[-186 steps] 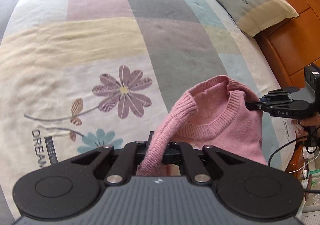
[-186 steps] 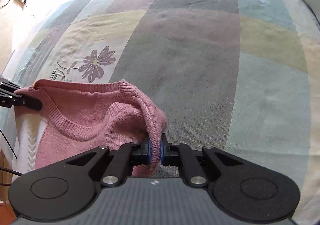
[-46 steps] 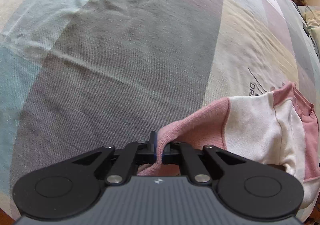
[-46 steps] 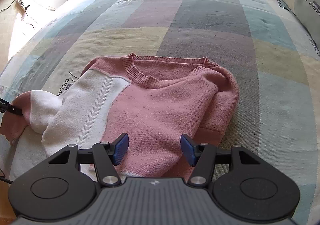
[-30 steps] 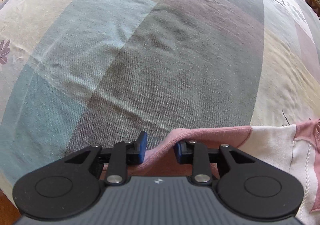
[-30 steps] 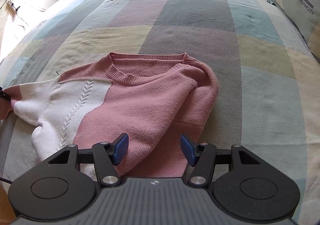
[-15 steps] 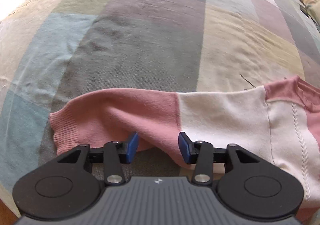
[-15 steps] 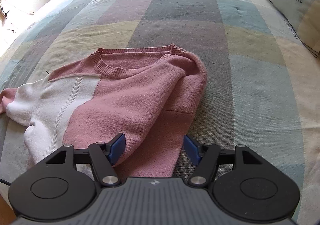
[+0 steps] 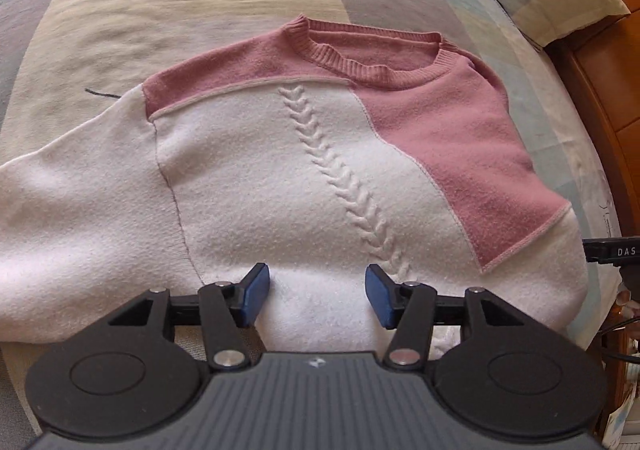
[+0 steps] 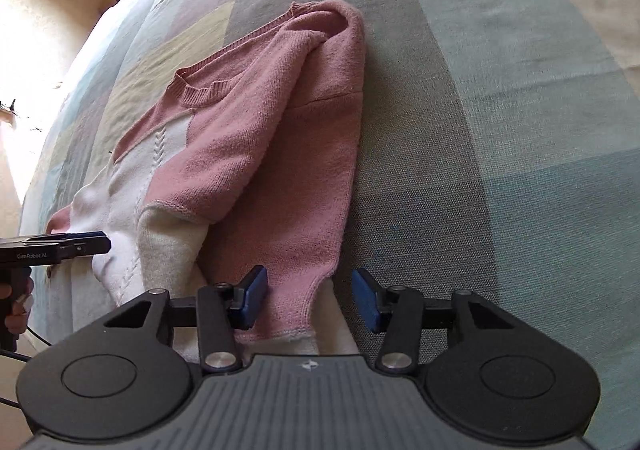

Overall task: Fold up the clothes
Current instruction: 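Grasp the other pink sleeve cuff with the right tool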

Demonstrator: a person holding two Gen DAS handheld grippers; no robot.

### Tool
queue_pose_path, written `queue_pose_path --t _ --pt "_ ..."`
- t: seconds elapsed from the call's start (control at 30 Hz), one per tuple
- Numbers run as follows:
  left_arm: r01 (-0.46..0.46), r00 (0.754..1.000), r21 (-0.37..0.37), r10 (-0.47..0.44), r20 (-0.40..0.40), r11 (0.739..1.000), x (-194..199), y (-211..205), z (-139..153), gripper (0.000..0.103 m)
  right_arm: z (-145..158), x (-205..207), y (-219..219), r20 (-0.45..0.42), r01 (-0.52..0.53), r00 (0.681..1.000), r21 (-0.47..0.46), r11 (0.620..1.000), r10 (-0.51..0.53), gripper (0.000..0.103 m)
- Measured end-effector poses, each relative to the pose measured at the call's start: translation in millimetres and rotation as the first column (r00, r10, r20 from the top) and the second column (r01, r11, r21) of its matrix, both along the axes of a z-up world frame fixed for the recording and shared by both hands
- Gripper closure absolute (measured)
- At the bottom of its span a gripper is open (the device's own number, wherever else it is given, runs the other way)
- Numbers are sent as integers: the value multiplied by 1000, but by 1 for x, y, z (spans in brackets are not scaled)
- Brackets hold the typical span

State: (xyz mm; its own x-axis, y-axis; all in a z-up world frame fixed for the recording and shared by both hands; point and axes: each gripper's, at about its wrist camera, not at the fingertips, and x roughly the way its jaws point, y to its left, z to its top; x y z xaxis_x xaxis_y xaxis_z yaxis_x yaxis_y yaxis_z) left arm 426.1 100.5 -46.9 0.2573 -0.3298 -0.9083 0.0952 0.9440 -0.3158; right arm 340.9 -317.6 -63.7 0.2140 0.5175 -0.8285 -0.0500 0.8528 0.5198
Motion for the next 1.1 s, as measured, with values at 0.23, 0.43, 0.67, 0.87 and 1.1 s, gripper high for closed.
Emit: queue_pose_path --t 0.23,0.43,0.67,0.87,1.1 --pt "23 999 14 -22 -46 1000 12 -14 -10 49 -65 17 -43 -193 176 975 358 917 -112 48" --pt "35 997 24 -33 -67 999 14 -23 -15 49 -90 18 -46 -262 250 955 471 846 -136 60" --pt "29 996 20 -27 -88 999 14 -25 -21 45 -105 -32 -51 -356 425 897 530 733 -263 66" --pt "40 996 17 -38 -86 999 13 -24 -23 44 -53 -29 -29 -201 330 942 421 845 -268 55" --pt "40 996 8 -39 -79 999 10 -24 -23 41 9 -27 7 -13 117 993 257 959 -118 55"
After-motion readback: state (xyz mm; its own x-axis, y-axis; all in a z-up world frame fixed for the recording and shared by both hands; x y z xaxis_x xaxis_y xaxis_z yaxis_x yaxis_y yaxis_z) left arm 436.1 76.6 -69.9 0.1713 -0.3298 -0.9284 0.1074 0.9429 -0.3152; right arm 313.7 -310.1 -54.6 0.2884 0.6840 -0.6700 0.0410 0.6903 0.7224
